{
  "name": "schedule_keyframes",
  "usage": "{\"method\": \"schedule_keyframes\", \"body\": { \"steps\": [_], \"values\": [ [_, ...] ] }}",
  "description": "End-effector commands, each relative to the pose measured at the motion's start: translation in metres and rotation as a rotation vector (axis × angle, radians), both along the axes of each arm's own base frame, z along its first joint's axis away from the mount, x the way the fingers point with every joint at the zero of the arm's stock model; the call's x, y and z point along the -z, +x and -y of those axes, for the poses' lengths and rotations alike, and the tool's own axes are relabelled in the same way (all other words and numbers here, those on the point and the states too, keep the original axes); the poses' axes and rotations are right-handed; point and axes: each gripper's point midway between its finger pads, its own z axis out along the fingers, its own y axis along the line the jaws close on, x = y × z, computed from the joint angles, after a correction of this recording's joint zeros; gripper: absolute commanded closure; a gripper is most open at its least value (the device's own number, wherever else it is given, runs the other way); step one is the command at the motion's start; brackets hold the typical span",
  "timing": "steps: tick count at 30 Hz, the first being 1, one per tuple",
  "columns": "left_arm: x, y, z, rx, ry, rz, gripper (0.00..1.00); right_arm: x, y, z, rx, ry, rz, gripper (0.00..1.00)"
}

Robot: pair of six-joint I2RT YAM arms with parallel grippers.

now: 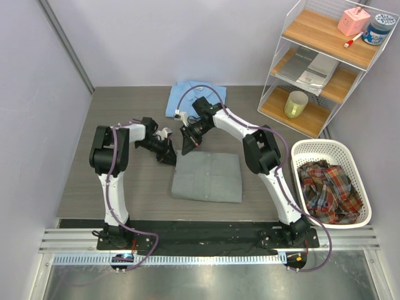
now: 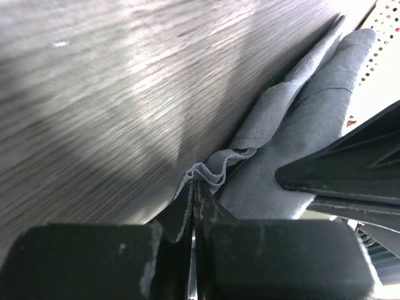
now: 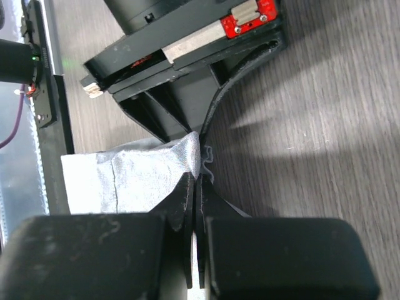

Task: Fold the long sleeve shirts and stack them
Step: Fold the shirt

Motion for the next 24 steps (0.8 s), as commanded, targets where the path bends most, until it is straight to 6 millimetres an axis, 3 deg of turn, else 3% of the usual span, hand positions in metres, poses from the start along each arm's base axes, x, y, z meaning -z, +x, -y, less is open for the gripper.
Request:
{"method": "schedule_keyframes", "body": {
  "steps": [1, 3, 7, 8, 10, 12, 13, 14, 15, 16, 17, 18, 19, 20, 21, 24],
  "values": [
    [0.013, 0.007, -0.007, 0.017, 0.065, 0.036, 1.0, 0.004, 0.009, -0.006, -0.01, 0.012, 0.055, 0.99],
    [0.011, 0.01, -0.01, 0.011, 0.079, 0.045, 0.98, 0.015, 0.009, -0.001, -0.013, -0.012, 0.058, 0.99],
    [-0.014, 0.027, -0.034, -0.048, 0.108, 0.147, 0.67, 0.033, 0.018, 0.009, 0.001, -0.063, 0.088, 0.99],
    [-0.018, 0.03, -0.04, -0.055, 0.112, 0.169, 0.64, 0.035, 0.021, 0.01, 0.007, -0.067, 0.098, 0.99],
    [-0.03, 0.04, -0.059, -0.077, 0.123, 0.227, 0.5, 0.037, 0.032, 0.011, 0.026, -0.074, 0.128, 0.99],
    [-0.048, 0.047, -0.067, -0.074, 0.123, 0.294, 0.43, 0.03, 0.043, 0.006, 0.043, -0.052, 0.159, 0.96],
    [-0.059, 0.054, -0.082, -0.073, 0.132, 0.351, 0.37, 0.026, 0.047, 0.005, 0.06, -0.045, 0.162, 0.94],
    [-0.077, 0.058, -0.086, -0.065, 0.136, 0.416, 0.35, 0.016, 0.053, 0.001, 0.068, -0.031, 0.184, 0.92],
    [-0.088, 0.061, -0.088, -0.047, 0.141, 0.466, 0.29, 0.008, 0.058, 0.0, 0.078, -0.019, 0.204, 0.82],
    [-0.104, 0.065, -0.092, -0.03, 0.16, 0.527, 0.06, -0.005, 0.062, -0.002, 0.09, -0.008, 0.222, 0.75],
    [-0.117, 0.067, -0.094, 0.009, 0.173, 0.611, 0.0, -0.024, 0.068, -0.004, 0.117, 0.011, 0.239, 0.68],
    [-0.145, 0.068, -0.097, 0.038, 0.194, 0.727, 0.0, -0.038, 0.071, -0.004, 0.136, 0.026, 0.248, 0.53],
    [-0.159, 0.068, -0.099, 0.056, 0.211, 0.792, 0.0, -0.071, 0.074, -0.003, 0.155, 0.061, 0.291, 0.45],
    [-0.176, 0.07, -0.102, 0.102, 0.232, 0.896, 0.0, -0.088, 0.077, 0.001, 0.188, 0.068, 0.298, 0.4],
    [-0.206, 0.064, -0.102, 0.117, 0.248, 1.003, 0.0, -0.104, 0.082, 0.006, 0.218, 0.063, 0.338, 0.26],
    [-0.249, 0.058, -0.094, 0.154, 0.204, 1.215, 0.0, -0.174, 0.077, 0.028, 0.282, 0.087, 0.478, 0.06]
  ]
}}
